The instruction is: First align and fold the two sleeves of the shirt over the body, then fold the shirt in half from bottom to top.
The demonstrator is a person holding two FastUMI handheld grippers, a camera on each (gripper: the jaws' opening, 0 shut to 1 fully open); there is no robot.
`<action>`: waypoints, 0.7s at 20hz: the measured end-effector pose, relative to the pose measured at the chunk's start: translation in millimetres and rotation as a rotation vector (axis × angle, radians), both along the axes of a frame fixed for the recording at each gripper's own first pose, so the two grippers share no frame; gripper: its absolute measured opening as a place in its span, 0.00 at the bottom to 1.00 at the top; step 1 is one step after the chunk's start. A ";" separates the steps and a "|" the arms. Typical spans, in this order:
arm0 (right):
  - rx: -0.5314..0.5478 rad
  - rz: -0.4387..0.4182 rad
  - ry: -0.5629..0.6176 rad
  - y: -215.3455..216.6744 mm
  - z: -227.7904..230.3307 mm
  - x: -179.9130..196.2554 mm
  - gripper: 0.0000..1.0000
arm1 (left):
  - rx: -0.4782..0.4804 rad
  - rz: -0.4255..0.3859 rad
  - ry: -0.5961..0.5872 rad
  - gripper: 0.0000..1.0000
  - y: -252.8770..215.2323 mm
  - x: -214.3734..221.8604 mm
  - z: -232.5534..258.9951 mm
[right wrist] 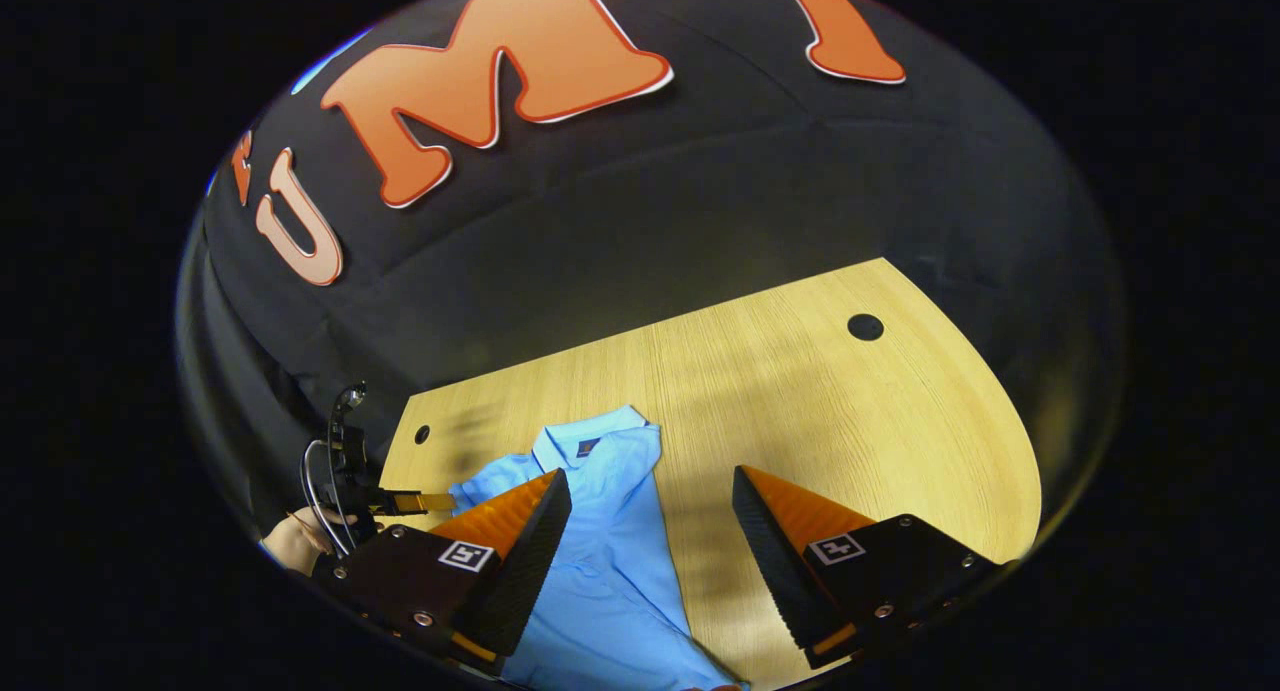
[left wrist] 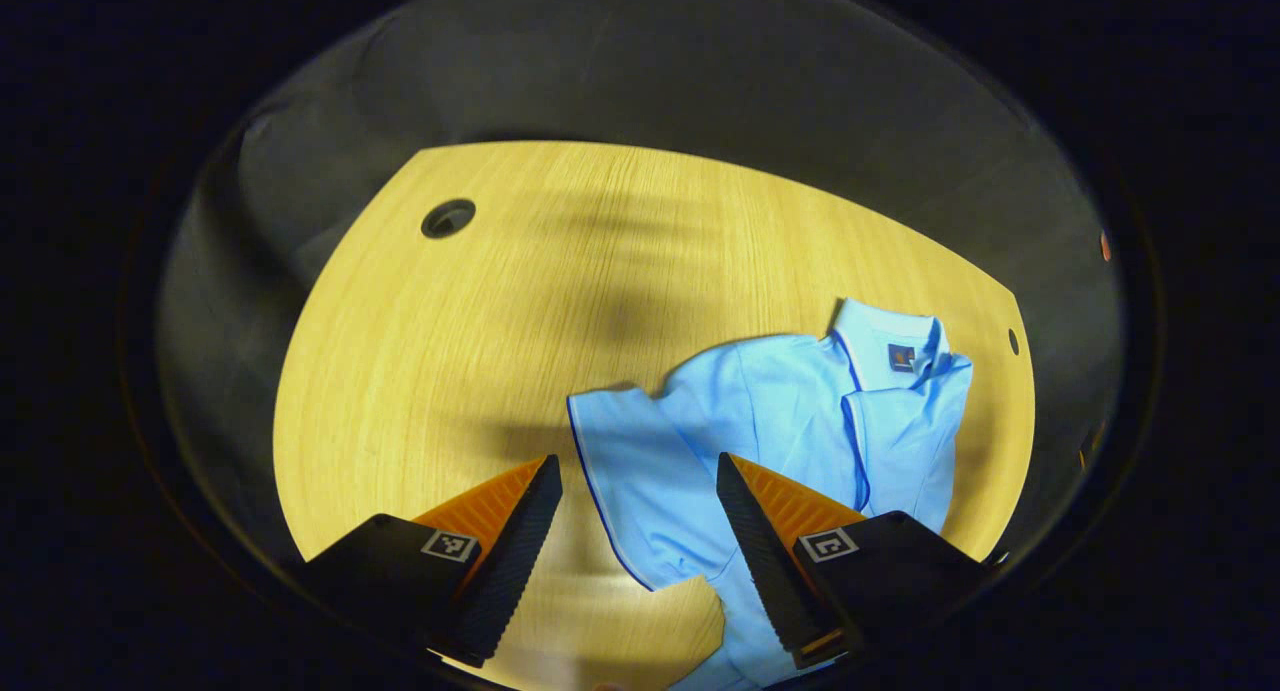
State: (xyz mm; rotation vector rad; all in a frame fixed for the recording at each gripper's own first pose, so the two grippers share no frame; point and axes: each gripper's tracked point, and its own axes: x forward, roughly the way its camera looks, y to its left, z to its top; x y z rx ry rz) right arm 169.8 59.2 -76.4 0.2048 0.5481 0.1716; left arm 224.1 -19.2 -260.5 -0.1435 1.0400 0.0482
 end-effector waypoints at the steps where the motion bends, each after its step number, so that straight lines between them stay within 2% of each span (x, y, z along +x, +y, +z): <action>1: 0.006 -0.007 0.009 -4.1 -4.3 0.2 0.98 | -0.006 0.016 0.022 1.00 0.9 -3.0 -7.8; 8: 0.018 -0.027 0.044 -22.2 -19.4 -5.0 0.98 | 0.029 0.063 0.080 1.00 12.8 -8.8 -34.6; 10: 0.020 -0.031 0.046 -25.2 -19.5 -5.0 0.98 | 0.072 0.057 0.085 1.00 15.8 -9.5 -37.5; 12: 0.017 -0.036 0.049 -28.1 -21.6 -4.4 0.98 | 0.080 0.033 0.076 0.90 9.3 -6.3 -37.0; 14: 0.018 -0.037 0.057 -29.9 -24.7 -5.4 0.98 | 0.072 0.026 0.061 0.59 4.1 -2.1 -35.0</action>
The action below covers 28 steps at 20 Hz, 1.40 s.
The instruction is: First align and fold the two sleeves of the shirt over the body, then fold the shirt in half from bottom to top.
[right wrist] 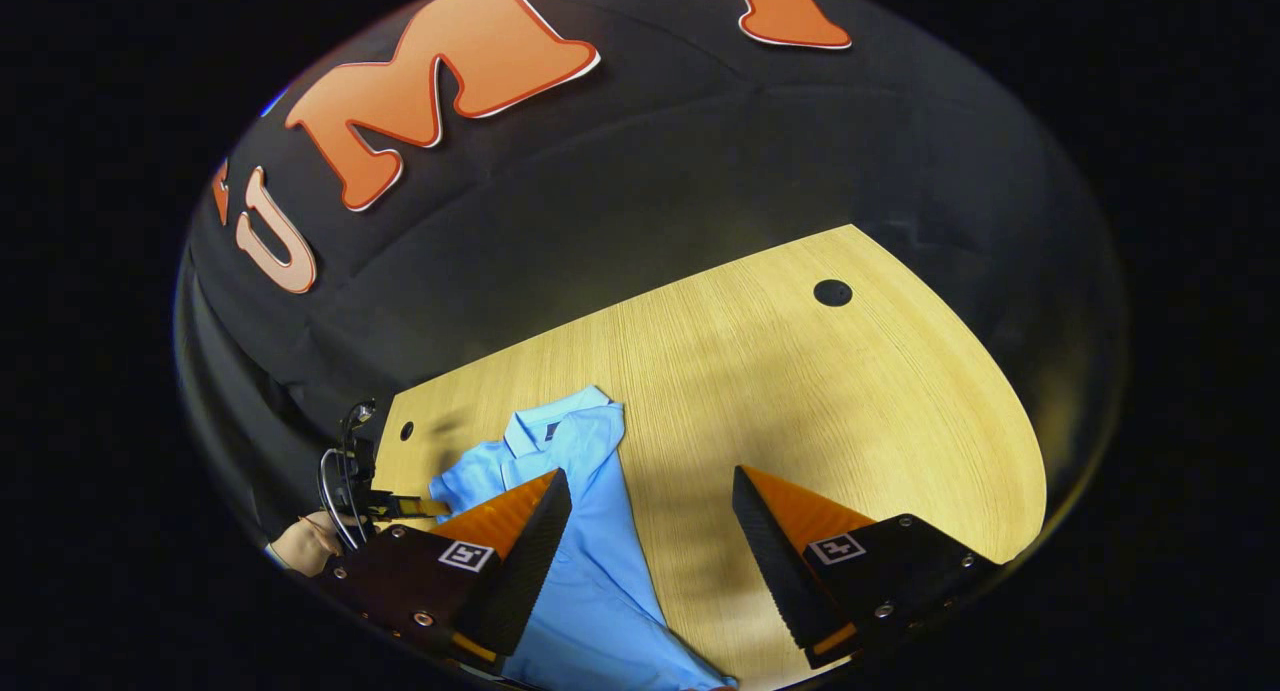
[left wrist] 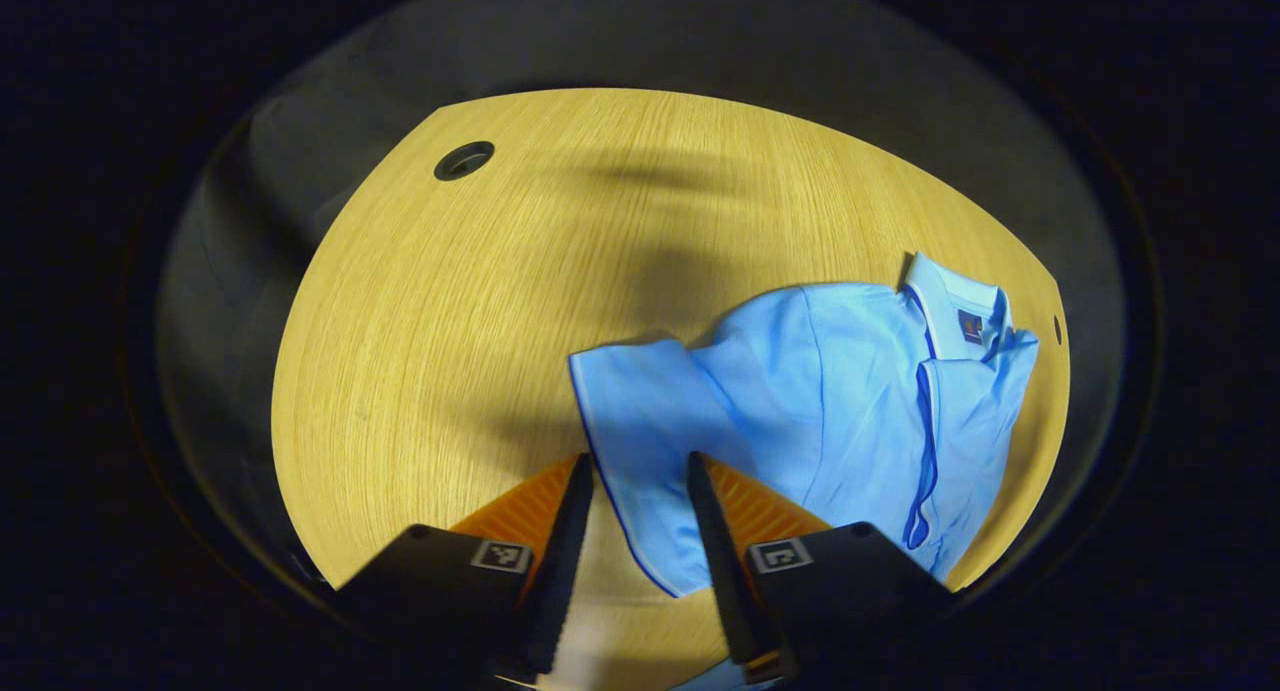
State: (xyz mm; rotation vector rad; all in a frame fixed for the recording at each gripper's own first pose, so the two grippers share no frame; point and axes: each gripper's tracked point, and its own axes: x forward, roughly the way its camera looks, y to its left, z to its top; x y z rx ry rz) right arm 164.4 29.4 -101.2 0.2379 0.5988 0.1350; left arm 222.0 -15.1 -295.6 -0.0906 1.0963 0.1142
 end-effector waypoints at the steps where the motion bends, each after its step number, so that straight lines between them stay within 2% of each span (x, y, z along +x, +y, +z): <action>1: 0.001 0.001 0.004 0.0 -2.3 -1.0 0.98 | -0.013 0.015 -0.008 0.43 -3.2 1.0 -0.6; 3: 0.001 0.002 0.011 -1.5 -5.1 -2.9 0.98 | -0.024 0.021 0.006 0.12 -10.1 -2.0 -2.8; 4: 0.002 0.002 0.012 -1.7 -6.6 -3.8 0.98 | -0.032 0.002 0.009 0.10 -15.0 -5.4 1.8; 8: 0.000 0.002 0.013 -3.2 -7.5 -7.2 0.99 | -0.029 -0.049 -0.039 0.09 -29.4 -2.0 26.1; 11: -0.003 -0.003 0.003 -5.2 -4.6 -9.2 0.98 | -0.008 -0.123 -0.087 0.09 -44.5 -0.9 51.2; 17: -0.023 -0.009 -0.062 -8.4 10.5 -12.7 0.98 | -0.046 -0.269 -0.158 0.09 -112.5 -2.9 90.0; 23: -0.068 0.003 -0.126 -14.4 24.7 -26.0 0.98 | -0.115 -0.360 -0.156 0.09 -188.7 -9.4 100.5; 28: -0.159 -0.029 -0.178 -34.9 31.6 -33.2 0.98 | -0.108 -0.425 -0.131 0.09 -238.9 -8.1 87.4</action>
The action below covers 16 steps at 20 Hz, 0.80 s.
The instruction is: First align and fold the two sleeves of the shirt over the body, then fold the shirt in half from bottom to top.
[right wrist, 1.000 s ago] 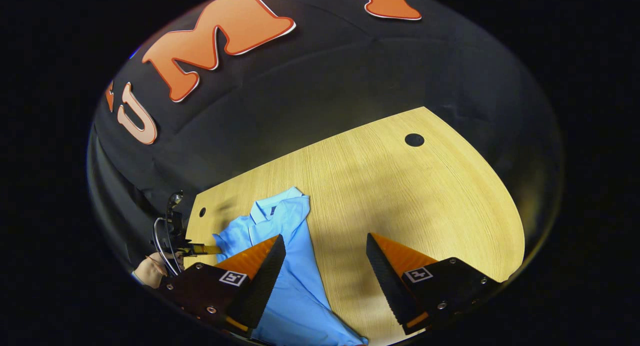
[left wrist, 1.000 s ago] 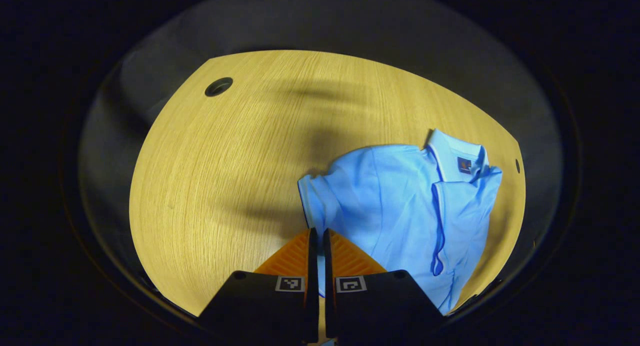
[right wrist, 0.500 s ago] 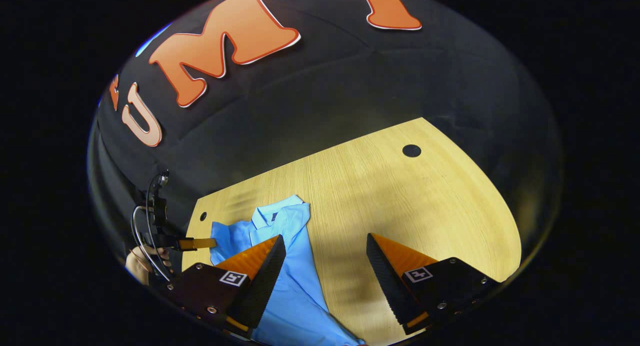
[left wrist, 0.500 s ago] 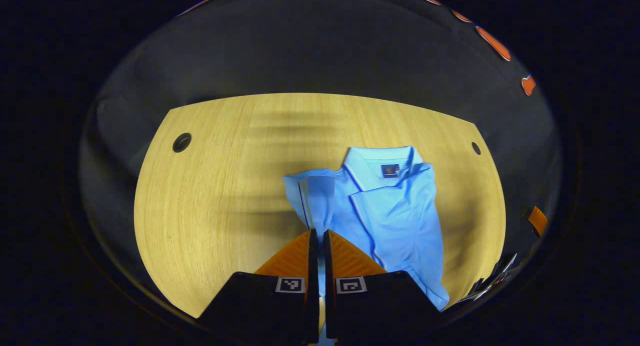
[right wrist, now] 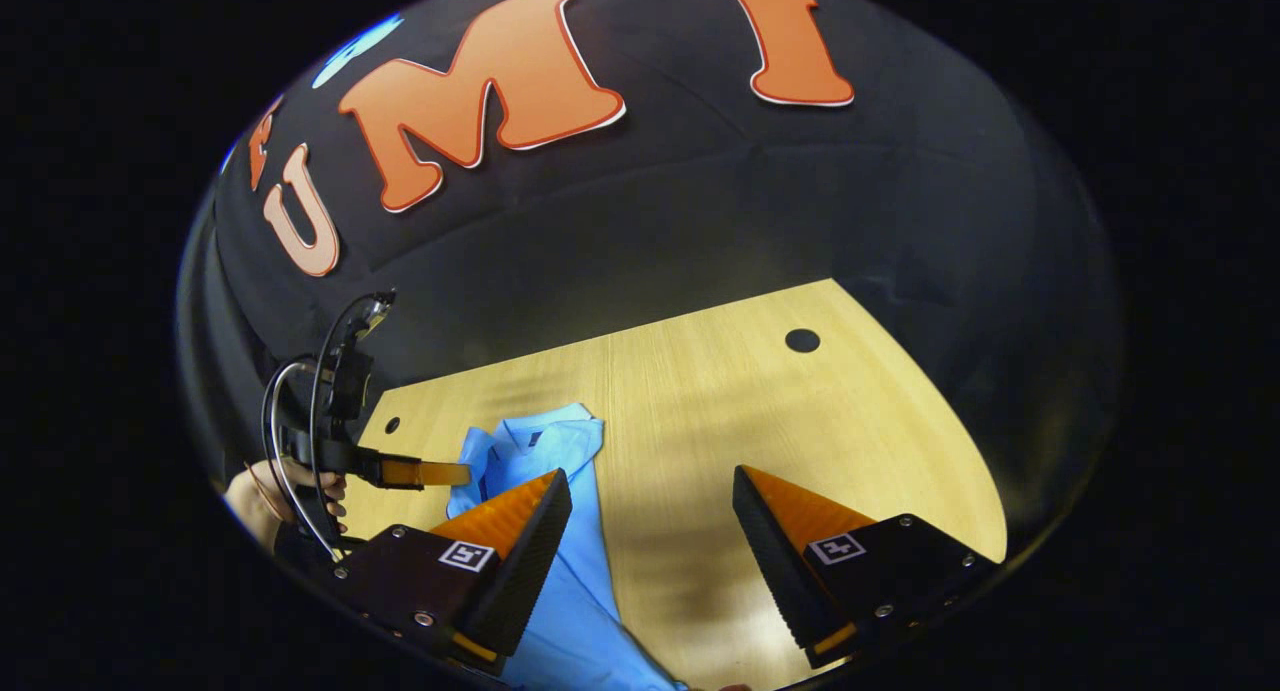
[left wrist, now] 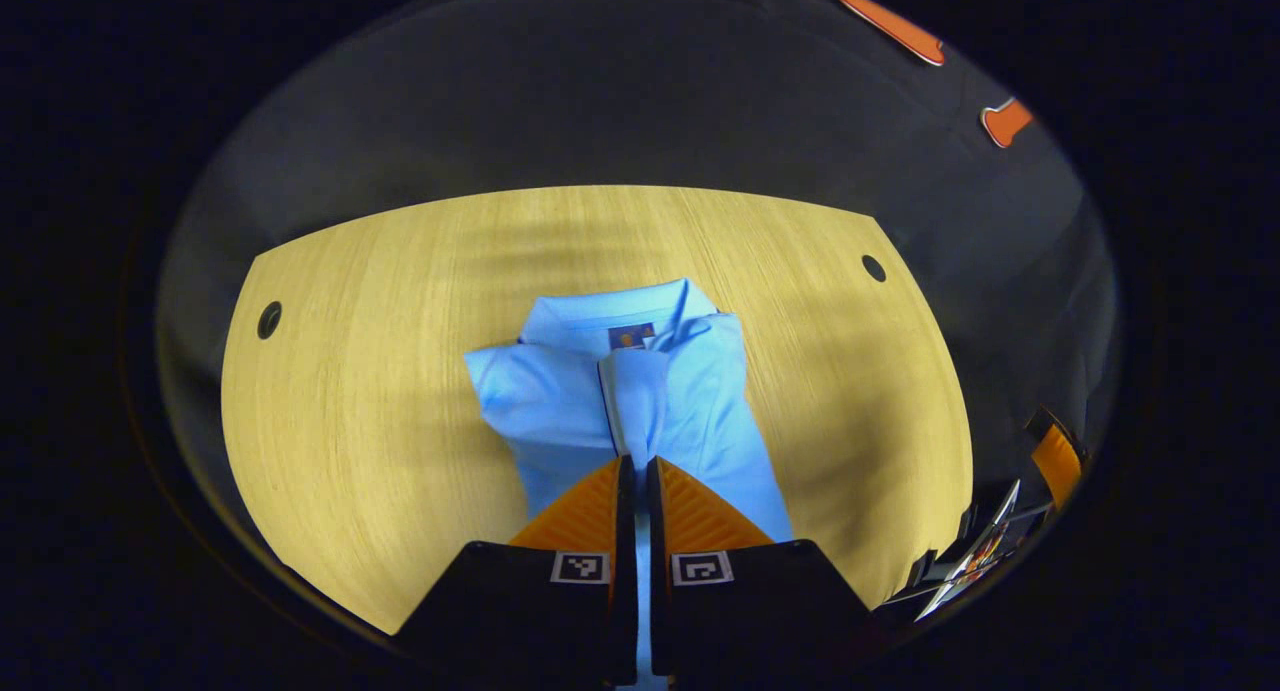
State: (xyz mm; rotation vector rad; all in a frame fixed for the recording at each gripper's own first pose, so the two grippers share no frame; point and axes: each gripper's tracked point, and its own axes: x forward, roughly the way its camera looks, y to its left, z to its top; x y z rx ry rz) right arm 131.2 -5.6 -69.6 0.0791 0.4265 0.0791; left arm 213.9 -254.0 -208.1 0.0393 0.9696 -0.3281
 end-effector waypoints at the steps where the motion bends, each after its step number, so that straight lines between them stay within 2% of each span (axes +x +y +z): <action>1: -0.025 -0.007 -0.013 -5.1 -0.4 -0.9 0.98 | 0.000 -0.007 0.009 0.09 -7.5 -2.4 -1.3; 7: -0.050 -0.001 0.012 -9.9 -15.4 -13.4 0.98 | -0.002 -0.029 0.051 0.10 -41.3 -5.2 -30.5; 10: -0.046 -0.002 0.045 -9.6 -27.9 -16.3 0.98 | -0.002 -0.039 0.052 0.14 -45.6 -6.5 -34.2; 12: -0.037 -0.002 0.071 -6.6 -34.7 -17.6 0.98 | -0.019 -0.040 0.063 0.34 -49.8 -6.9 -40.5; 16: -0.043 0.021 0.100 7.5 -42.6 -16.4 0.99 | -0.015 -0.020 0.054 0.97 -34.3 -12.0 -40.6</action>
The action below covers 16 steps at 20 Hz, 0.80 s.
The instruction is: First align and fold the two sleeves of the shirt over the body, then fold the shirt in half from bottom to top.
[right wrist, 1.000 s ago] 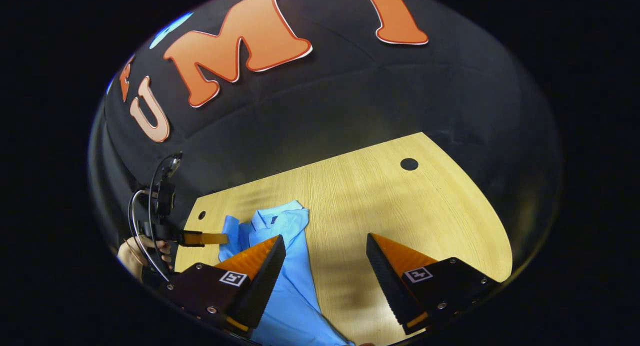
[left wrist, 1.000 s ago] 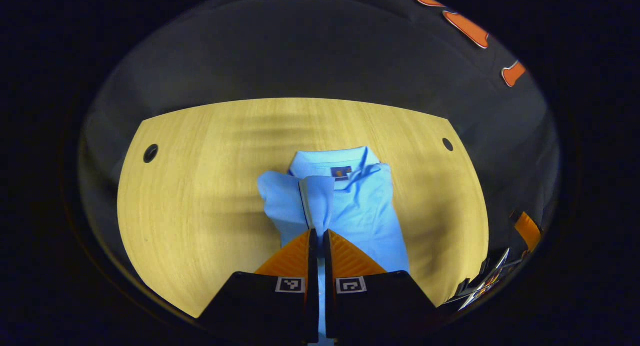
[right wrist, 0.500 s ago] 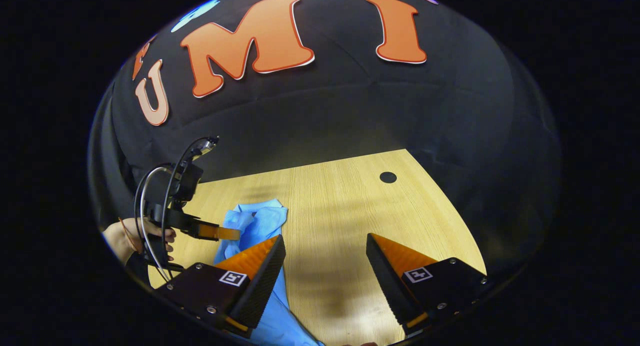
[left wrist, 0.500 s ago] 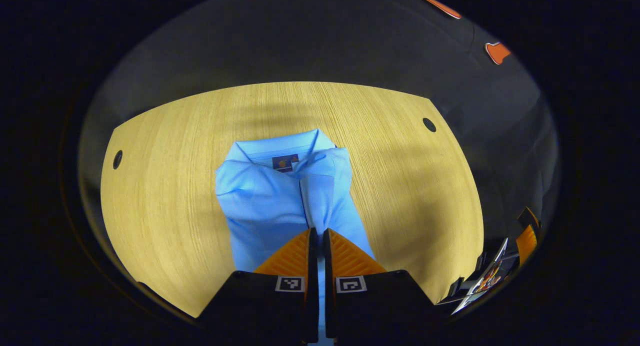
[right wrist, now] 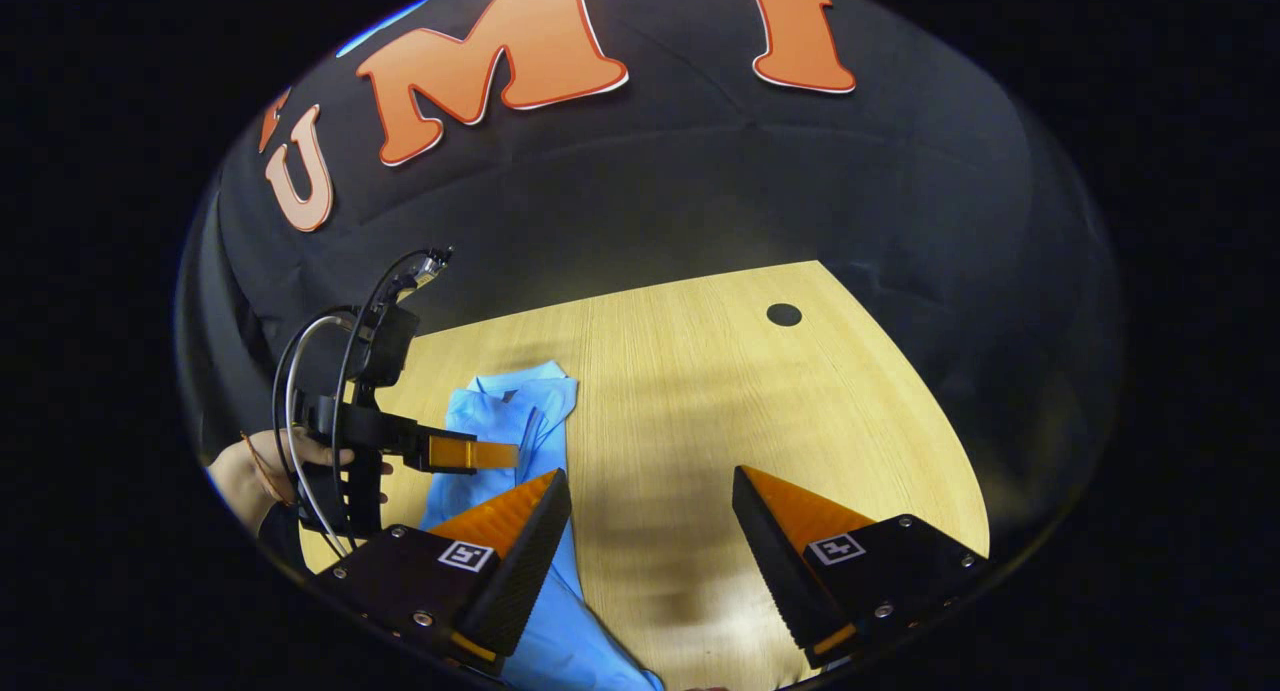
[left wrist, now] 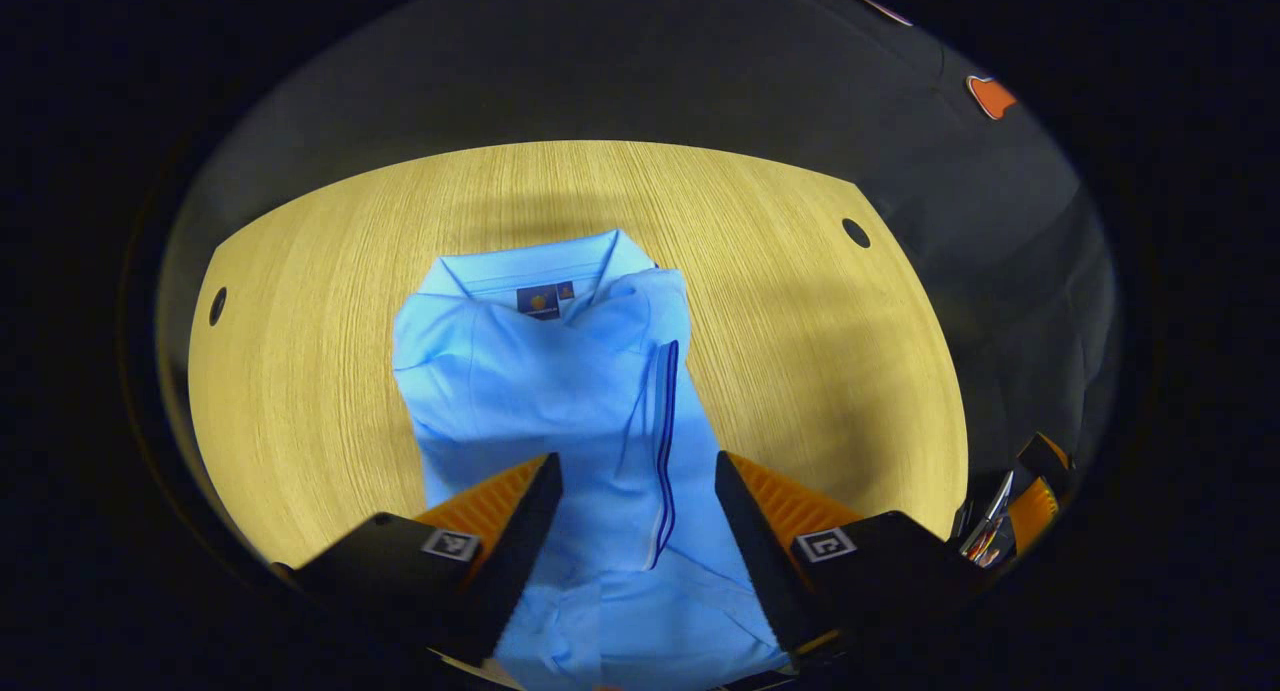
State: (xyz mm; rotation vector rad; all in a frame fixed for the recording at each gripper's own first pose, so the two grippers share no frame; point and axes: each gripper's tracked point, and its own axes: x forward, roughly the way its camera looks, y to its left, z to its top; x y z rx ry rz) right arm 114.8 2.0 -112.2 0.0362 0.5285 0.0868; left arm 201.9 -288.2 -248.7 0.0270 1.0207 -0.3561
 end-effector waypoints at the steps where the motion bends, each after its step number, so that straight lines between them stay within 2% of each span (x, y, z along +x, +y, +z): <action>1: -0.005 0.007 0.010 3.3 -3.5 -1.2 0.98 | 0.006 0.006 -0.007 1.00 4.9 -1.3 1.7; 10: -0.053 0.110 0.110 48.7 -37.2 -7.4 0.98 | 0.002 0.128 -0.054 1.00 73.0 -28.8 12.0; 16: -0.115 0.129 0.235 56.9 -90.0 -47.1 0.99 | 0.003 0.183 -0.067 1.00 122.2 -81.4 6.7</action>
